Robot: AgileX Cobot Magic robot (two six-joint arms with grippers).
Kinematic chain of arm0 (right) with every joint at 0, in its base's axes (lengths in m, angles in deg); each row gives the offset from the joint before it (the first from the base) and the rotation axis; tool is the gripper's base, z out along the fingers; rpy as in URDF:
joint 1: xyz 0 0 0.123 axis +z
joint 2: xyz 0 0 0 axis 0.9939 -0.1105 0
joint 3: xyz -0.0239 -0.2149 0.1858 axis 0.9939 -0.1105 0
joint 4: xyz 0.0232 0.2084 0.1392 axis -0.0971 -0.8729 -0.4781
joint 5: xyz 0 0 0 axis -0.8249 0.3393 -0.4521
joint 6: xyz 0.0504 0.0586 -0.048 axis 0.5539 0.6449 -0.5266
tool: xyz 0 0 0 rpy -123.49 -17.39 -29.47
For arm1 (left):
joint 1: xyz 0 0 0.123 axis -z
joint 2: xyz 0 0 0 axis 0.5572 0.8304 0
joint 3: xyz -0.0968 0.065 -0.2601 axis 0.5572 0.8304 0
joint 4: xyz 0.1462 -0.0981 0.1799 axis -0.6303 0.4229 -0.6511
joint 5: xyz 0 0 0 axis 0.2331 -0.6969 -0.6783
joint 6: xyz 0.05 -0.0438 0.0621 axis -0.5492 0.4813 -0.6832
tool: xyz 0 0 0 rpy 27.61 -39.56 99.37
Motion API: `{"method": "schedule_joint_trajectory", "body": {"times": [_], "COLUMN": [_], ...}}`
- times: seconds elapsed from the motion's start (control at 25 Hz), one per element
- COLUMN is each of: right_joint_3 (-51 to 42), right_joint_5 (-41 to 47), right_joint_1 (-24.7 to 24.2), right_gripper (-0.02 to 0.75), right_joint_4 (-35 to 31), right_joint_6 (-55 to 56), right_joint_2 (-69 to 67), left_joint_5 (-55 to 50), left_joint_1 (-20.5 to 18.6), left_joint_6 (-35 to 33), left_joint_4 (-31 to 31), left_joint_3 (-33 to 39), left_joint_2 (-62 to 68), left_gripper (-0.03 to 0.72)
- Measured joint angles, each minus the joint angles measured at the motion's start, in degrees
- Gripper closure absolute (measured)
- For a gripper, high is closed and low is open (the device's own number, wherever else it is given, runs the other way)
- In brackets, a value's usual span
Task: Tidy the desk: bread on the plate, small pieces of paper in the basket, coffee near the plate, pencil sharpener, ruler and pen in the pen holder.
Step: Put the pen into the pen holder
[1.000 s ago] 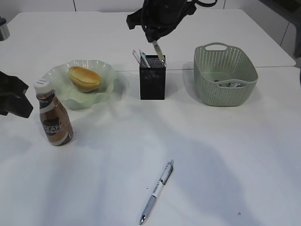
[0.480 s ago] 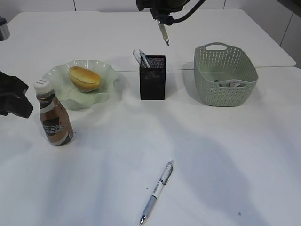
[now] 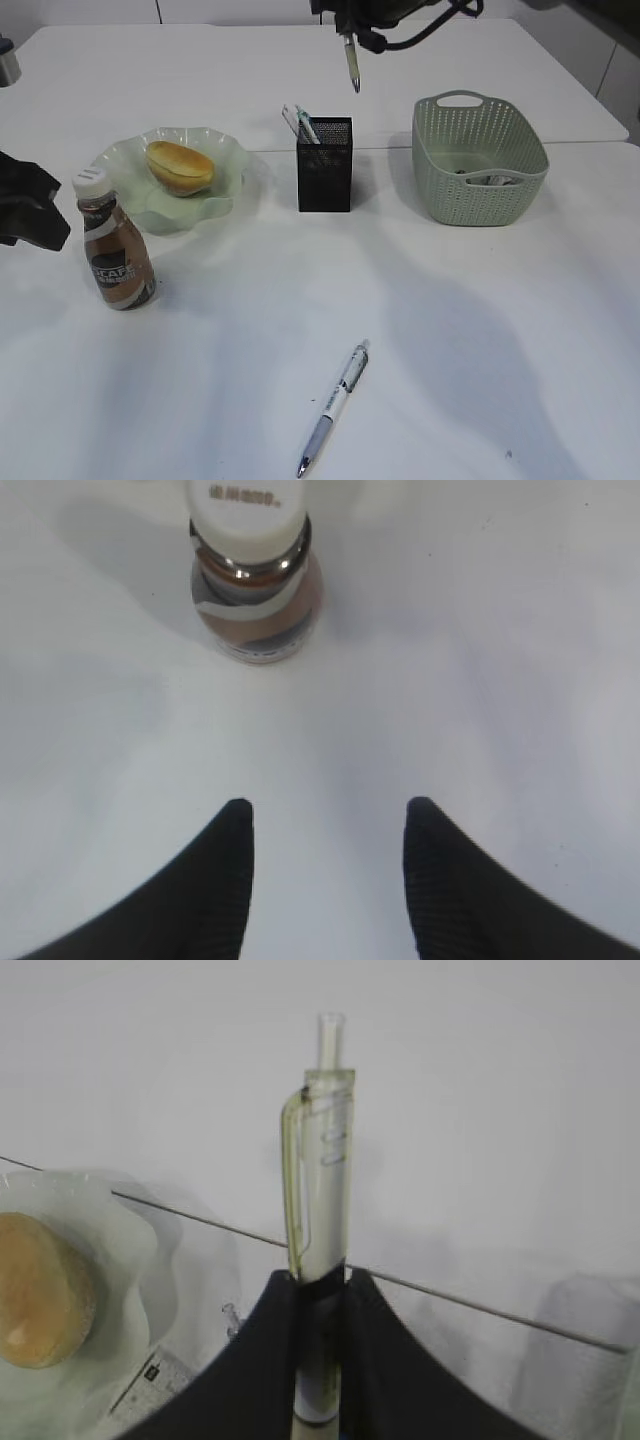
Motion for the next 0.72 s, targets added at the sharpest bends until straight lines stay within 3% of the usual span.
{"method": "schedule_joint_trajectory", "body": {"times": [0.24,0.4,0.72], "right_joint_3": [0.0,0.0,0.0], "right_joint_5": [-3.38,-6.17,-7.6], "right_joint_1": [-0.12,-0.12,-0.12], "right_gripper": [0.644,0.644,0.644], "right_joint_4": [-4.77,-12.56,-20.61], "right_joint_6": [-3.36,-12.47,-25.86], "right_joint_2": [-3.73,-5.99,-8.71], "left_joint_5": [0.0,0.0,0.24], "left_joint_1": [0.0,0.0,0.0], "left_joint_6": [0.0,0.0,0.0], "left_joint_4": [-1.1,-1.37,-1.49], "left_joint_3": [0.0,0.0,0.0], "left_joint_2": [0.0,0.0,0.0], "left_gripper": [0.348,0.348,0.348]}}
